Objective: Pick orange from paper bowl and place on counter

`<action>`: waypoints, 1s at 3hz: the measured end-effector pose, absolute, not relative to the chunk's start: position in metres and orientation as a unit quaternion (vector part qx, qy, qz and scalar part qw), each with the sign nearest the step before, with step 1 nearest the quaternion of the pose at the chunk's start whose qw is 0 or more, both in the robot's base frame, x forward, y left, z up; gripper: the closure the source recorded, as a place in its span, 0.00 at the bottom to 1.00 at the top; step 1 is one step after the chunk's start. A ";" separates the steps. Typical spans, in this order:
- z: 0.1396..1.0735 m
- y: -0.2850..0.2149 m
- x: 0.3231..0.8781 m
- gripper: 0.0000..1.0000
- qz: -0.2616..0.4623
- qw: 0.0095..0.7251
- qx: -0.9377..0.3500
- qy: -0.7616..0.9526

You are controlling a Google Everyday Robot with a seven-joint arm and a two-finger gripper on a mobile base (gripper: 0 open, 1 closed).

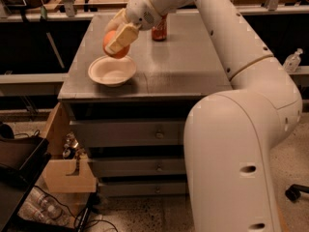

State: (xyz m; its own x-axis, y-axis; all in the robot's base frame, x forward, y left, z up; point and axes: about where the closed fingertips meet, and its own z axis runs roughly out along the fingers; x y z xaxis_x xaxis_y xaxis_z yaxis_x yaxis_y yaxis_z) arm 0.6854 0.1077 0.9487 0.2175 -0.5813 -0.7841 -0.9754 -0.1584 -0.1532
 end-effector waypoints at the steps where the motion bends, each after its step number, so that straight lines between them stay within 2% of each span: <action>1: 0.985 0.090 0.700 1.00 0.265 0.362 -0.694 0.564; 3: 0.985 0.009 0.741 1.00 0.216 0.386 -0.626 0.643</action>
Offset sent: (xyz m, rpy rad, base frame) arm 0.0940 -0.1225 0.0920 -0.0025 -0.0929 -0.2948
